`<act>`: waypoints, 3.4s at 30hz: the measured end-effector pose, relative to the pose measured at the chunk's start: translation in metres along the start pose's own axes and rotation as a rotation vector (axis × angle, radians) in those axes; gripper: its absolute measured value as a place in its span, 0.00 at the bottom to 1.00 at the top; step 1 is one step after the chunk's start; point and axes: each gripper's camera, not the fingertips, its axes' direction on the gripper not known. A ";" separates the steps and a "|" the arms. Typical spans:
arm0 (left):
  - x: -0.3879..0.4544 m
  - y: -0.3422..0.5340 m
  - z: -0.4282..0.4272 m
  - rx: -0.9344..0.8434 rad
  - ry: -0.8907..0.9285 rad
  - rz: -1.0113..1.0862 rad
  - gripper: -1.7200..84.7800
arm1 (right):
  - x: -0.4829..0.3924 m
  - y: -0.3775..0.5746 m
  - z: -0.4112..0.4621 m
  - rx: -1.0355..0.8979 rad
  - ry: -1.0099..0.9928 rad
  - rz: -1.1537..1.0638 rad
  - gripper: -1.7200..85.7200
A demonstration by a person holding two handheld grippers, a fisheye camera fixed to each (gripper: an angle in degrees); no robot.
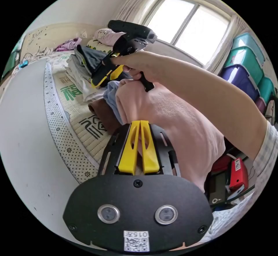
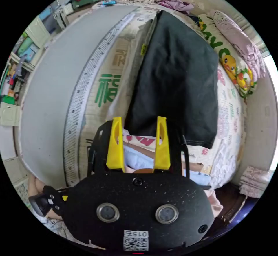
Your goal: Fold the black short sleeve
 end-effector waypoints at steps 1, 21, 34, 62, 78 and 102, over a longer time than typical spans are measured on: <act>-0.004 0.002 0.000 0.006 0.021 -0.009 0.01 | 0.002 0.000 0.000 -0.003 -0.019 -0.005 0.15; -0.010 0.050 -0.199 0.242 0.133 -0.221 0.09 | 0.082 0.192 -0.200 0.658 -0.528 0.236 0.03; 0.100 0.175 -0.500 0.718 -0.041 -0.063 0.18 | -0.047 0.360 -0.374 0.883 -1.062 -0.256 0.02; 0.141 0.330 -0.596 0.655 -0.312 -0.247 0.18 | -0.166 0.453 -0.350 0.747 -1.003 -0.313 0.02; 0.110 0.487 -0.415 0.265 -0.341 -0.417 0.28 | -0.112 0.427 -0.296 0.791 -1.083 -0.235 0.02; 0.056 0.123 -0.572 0.209 -0.783 -0.206 0.01 | -0.017 0.271 -0.276 0.837 -0.843 0.207 0.02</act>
